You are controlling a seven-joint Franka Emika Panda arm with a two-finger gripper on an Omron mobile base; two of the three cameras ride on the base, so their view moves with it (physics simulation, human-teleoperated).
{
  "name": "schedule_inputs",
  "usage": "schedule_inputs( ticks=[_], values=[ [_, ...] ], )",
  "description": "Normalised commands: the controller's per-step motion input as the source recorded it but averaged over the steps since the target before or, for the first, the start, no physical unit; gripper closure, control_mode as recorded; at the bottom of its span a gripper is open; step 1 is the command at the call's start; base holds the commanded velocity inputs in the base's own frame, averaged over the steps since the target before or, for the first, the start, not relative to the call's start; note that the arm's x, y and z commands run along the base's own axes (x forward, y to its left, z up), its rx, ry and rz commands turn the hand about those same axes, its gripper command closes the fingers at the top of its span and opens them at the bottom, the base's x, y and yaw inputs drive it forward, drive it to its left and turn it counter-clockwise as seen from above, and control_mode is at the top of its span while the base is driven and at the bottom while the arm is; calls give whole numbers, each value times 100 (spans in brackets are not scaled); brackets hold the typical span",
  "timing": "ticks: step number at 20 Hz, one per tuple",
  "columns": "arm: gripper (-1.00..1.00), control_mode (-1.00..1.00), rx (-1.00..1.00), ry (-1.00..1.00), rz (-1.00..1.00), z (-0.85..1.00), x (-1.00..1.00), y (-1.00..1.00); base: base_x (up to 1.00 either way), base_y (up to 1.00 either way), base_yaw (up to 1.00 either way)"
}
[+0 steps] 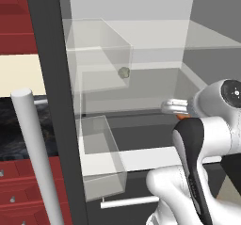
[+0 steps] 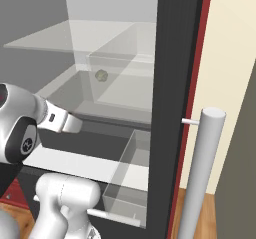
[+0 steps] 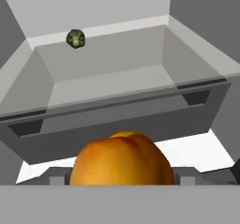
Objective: Pick up the orange and peach from the fridge and place one fruit on each plate on the dining counter.
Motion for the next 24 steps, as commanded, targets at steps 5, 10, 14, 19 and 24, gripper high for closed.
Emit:
schedule_inputs(
  ticks=[5,10,14,19,24],
  values=[
    [100,100,0,0,0,0,0,0,-58,0,6],
    [100,100,0,0,0,0,0,0,-69,0,20],
    [100,100,0,0,0,0,0,0,-57,0,26],
    [100,100,0,0,0,0,0,0,-46,0,32],
    [100,100,0,0,0,0,0,0,-30,6,41]
  ],
)
